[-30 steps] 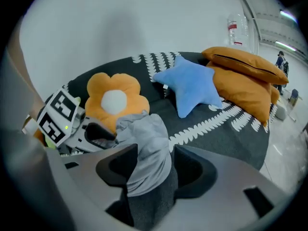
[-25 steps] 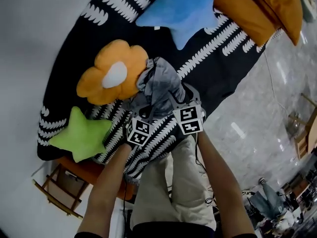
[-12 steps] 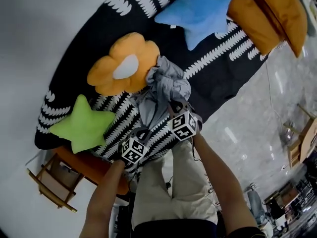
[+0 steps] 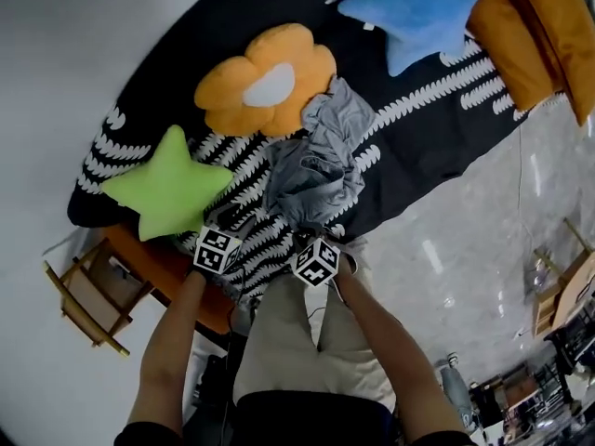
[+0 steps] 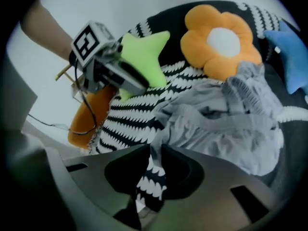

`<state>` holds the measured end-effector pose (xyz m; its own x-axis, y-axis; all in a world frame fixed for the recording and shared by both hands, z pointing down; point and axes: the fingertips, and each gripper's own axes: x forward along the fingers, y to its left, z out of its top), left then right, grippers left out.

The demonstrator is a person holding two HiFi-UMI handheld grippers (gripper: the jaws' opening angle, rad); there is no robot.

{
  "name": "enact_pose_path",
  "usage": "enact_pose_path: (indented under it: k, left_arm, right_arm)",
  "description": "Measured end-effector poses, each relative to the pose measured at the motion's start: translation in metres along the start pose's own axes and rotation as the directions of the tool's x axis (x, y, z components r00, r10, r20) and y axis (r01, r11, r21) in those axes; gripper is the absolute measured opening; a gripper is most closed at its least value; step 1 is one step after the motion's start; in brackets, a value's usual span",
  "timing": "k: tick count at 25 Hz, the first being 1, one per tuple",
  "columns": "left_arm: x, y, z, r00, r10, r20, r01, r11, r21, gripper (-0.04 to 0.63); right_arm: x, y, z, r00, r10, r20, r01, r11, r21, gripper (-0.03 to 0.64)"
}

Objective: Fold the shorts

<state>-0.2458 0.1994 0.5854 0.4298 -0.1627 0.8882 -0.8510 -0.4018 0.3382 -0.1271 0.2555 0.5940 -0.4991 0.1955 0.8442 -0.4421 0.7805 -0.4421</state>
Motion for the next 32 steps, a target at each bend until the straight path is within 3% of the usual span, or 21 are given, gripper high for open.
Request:
enact_pose_path:
  k: [3, 6, 9, 12, 15, 18, 21, 23, 24, 26, 29, 32]
  left_arm:
    - [0.013, 0.002, 0.011, 1.0, -0.009, 0.016, 0.009, 1.0, -0.003, 0.209]
    - [0.032, -0.006, 0.014, 1.0, -0.026, 0.001, 0.026, 1.0, 0.009, 0.2]
    - [0.046, -0.01, 0.028, 0.999, -0.001, 0.037, 0.002, 1.0, -0.021, 0.17]
    - [0.053, -0.008, 0.041, 0.996, 0.044, 0.077, -0.038, 0.996, -0.08, 0.135]
    - [0.068, -0.012, 0.033, 0.998, 0.069, 0.013, -0.069, 0.997, -0.046, 0.138]
    - [0.077, -0.009, 0.023, 0.988, 0.143, -0.049, -0.142, 0.99, 0.023, 0.166]
    - [0.076, -0.013, 0.019, 0.984, 0.175, -0.042, -0.175, 0.984, -0.005, 0.185]
    - [0.072, -0.018, 0.017, 0.985, 0.169, -0.031, -0.17, 0.985, -0.039, 0.21]
    - [0.071, -0.02, 0.015, 0.986, 0.163, -0.029, -0.164, 0.985, -0.047, 0.214]
    - [0.07, -0.025, 0.009, 0.988, 0.149, -0.04, -0.15, 0.988, -0.044, 0.219]
    - [0.074, -0.028, -0.002, 0.988, 0.132, -0.079, -0.134, 0.991, -0.019, 0.222]
    - [0.079, -0.025, -0.01, 0.98, 0.148, -0.132, -0.144, 0.989, 0.044, 0.222]
  right_arm:
    - [0.014, 0.034, -0.03, 0.976, 0.164, -0.142, -0.169, 0.985, -0.026, 0.264]
    - [-0.009, 0.033, -0.015, 0.98, 0.182, -0.078, -0.19, 0.975, -0.116, 0.24]
    - [-0.046, -0.012, 0.016, 0.995, 0.09, 0.053, -0.08, 0.981, -0.176, 0.219]
    - [-0.075, -0.078, 0.048, 0.989, -0.051, 0.137, 0.077, 0.978, -0.193, 0.213]
    - [-0.091, -0.143, 0.085, 0.966, -0.178, 0.188, 0.218, 0.951, -0.218, 0.213]
    - [-0.088, -0.173, 0.122, 0.95, -0.23, 0.212, 0.297, 0.875, -0.382, 0.187]
    - [-0.067, -0.166, 0.131, 0.965, -0.21, 0.157, 0.261, 0.719, -0.644, 0.133]
    - [-0.05, -0.159, 0.129, 0.974, -0.201, 0.104, 0.209, 0.626, -0.752, 0.135]
    - [-0.043, -0.157, 0.129, 0.975, -0.204, 0.088, 0.195, 0.595, -0.78, 0.137]
    - [-0.032, -0.155, 0.13, 0.974, -0.214, 0.075, 0.185, 0.559, -0.808, 0.137]
    - [-0.02, -0.154, 0.132, 0.97, -0.231, 0.069, 0.186, 0.533, -0.825, 0.137]
    - [-0.01, -0.155, 0.129, 0.964, -0.257, 0.064, 0.187, 0.487, -0.853, 0.133]
